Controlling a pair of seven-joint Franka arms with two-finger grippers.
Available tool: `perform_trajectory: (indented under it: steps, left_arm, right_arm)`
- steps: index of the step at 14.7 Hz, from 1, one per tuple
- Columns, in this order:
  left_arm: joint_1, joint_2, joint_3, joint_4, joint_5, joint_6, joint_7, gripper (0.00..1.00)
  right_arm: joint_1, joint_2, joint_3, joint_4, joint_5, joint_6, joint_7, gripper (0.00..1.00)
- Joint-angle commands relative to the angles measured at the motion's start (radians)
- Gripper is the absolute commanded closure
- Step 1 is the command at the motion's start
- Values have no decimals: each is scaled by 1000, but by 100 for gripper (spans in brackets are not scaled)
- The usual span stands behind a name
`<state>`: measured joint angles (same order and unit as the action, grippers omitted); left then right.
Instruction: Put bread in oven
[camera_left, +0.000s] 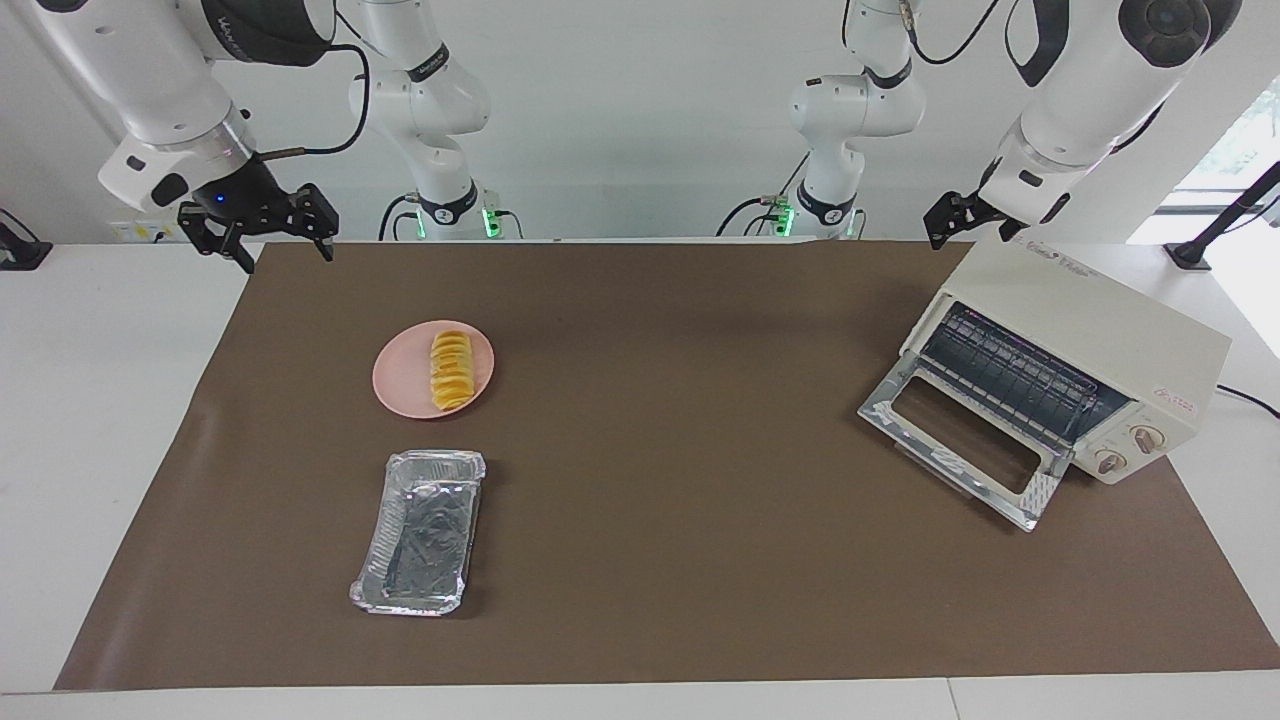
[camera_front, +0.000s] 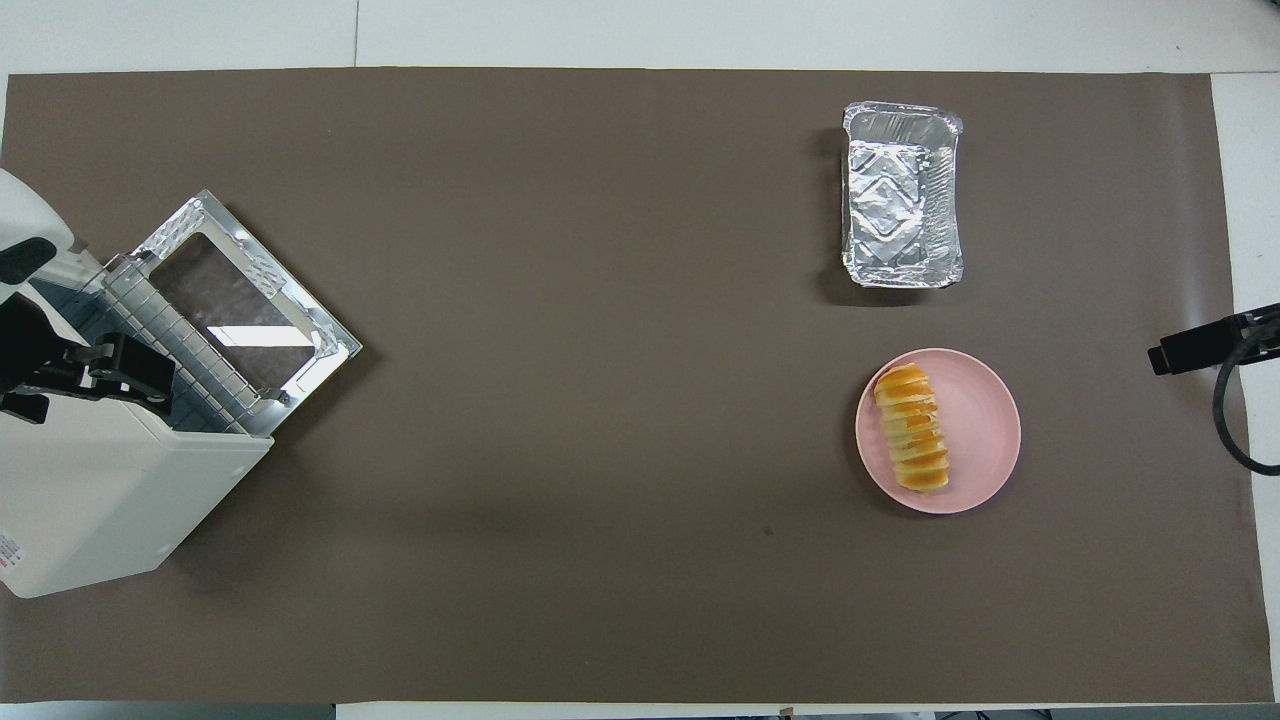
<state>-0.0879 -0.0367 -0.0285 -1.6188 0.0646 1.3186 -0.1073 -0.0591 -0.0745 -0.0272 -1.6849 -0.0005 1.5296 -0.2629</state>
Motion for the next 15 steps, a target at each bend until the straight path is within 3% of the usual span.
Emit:
perform_trajectory:
  steps: [1, 6, 8, 12, 15]
  left_arm:
    - [8, -26, -2, -27, -14, 8, 1, 0]
    - [8, -26, -2, -27, -14, 8, 1, 0]
    - [8, -26, -2, -27, -14, 8, 1, 0]
    - [8, -26, -2, -27, -14, 8, 1, 0]
    - [8, -26, -2, -27, -14, 8, 1, 0]
  right_arm:
    - [-15, 5, 7, 5, 5, 6, -9, 0]
    - [-10, -10, 7, -31, 5, 3, -9, 0]
    - [-1, -43, 15, -103, 5, 24, -1, 0]
    - [94, -137, 18, -333, 5, 205, 121, 0]
    - [154, -139, 18, -403, 4, 254, 186, 0]
